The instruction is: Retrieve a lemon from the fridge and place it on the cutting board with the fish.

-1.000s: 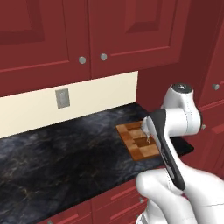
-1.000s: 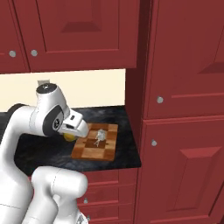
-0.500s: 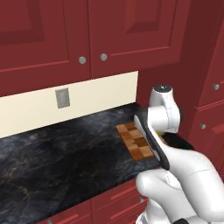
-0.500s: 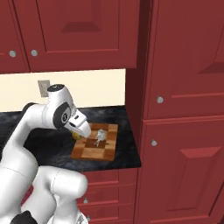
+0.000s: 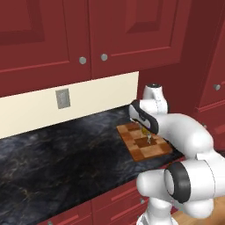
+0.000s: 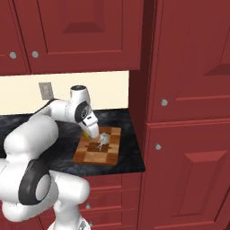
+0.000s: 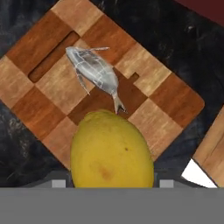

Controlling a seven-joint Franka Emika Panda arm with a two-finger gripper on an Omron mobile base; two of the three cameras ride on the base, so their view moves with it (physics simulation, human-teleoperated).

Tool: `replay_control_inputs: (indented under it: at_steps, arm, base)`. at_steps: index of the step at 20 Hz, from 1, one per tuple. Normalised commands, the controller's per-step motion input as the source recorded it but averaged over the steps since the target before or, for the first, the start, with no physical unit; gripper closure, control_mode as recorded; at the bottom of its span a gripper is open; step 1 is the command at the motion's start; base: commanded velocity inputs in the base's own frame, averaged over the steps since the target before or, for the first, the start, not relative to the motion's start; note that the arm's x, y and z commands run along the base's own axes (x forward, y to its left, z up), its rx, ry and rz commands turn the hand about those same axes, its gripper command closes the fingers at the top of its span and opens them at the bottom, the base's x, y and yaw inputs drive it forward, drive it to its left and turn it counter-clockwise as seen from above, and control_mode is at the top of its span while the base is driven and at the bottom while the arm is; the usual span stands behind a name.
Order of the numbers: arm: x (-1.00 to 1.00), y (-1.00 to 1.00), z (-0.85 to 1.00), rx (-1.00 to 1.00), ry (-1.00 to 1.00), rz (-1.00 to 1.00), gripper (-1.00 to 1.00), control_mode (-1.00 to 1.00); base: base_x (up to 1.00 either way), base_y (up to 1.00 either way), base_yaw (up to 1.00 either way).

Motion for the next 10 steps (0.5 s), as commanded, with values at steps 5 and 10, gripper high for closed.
replay_control_inputs:
  at_steps: [5,10]
  arm:
    - [0.64,0.03,-0.31,-0.02,0.03,-0.16,1.00,-1.00]
    - [0.57,0.13,-0.41,-0.08,0.00,-0.12,1.00,-1.00]
  base:
    - [0.00,0.00,0.00]
    - [0.00,0.00,0.00]
